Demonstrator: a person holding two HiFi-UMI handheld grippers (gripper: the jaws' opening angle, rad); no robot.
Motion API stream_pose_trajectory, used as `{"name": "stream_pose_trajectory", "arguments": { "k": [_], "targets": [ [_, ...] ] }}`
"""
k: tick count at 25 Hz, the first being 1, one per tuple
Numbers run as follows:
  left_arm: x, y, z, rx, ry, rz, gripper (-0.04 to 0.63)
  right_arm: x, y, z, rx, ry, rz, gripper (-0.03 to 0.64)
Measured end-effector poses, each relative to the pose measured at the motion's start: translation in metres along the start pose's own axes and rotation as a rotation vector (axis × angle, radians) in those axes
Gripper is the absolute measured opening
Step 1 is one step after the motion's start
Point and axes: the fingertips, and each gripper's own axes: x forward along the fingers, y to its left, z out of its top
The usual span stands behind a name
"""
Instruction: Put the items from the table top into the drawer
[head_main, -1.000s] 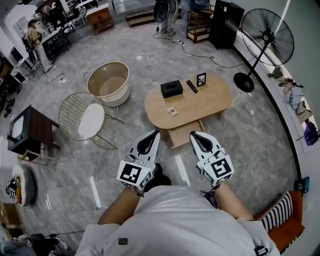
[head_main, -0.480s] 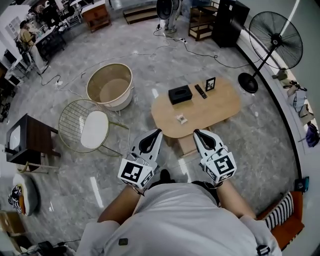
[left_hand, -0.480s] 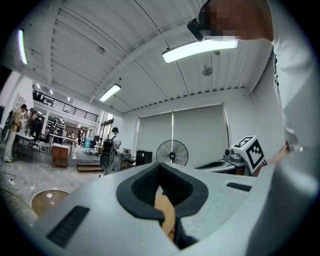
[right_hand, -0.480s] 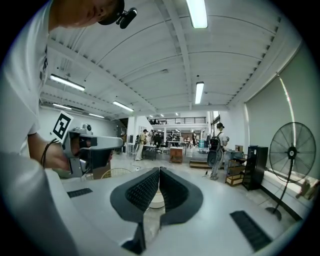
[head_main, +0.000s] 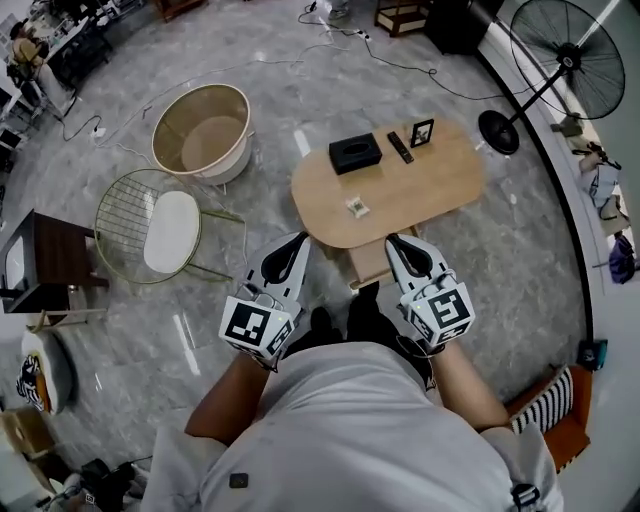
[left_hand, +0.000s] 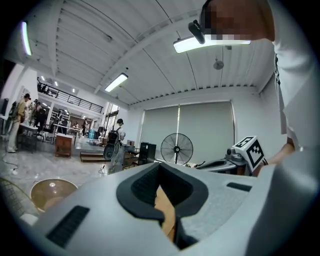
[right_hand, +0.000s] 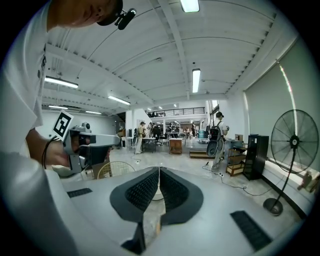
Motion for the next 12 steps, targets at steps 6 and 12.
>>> {"name": "stream_pose_trajectory", "arguments": {
  "k": [6,12],
  "targets": [
    [0.039,0.027,-0.031,-0.047,0.066,0.069,0.009,0.037,-0.054,-0.031,0.022,0.076,0.032,0.031],
    [0.084,0.044,-0.078,-0.068,0.138,0.112,0.009,0.068,-0.102,-0.081,0.054,0.161,0.086,0.063]
  ]
}}
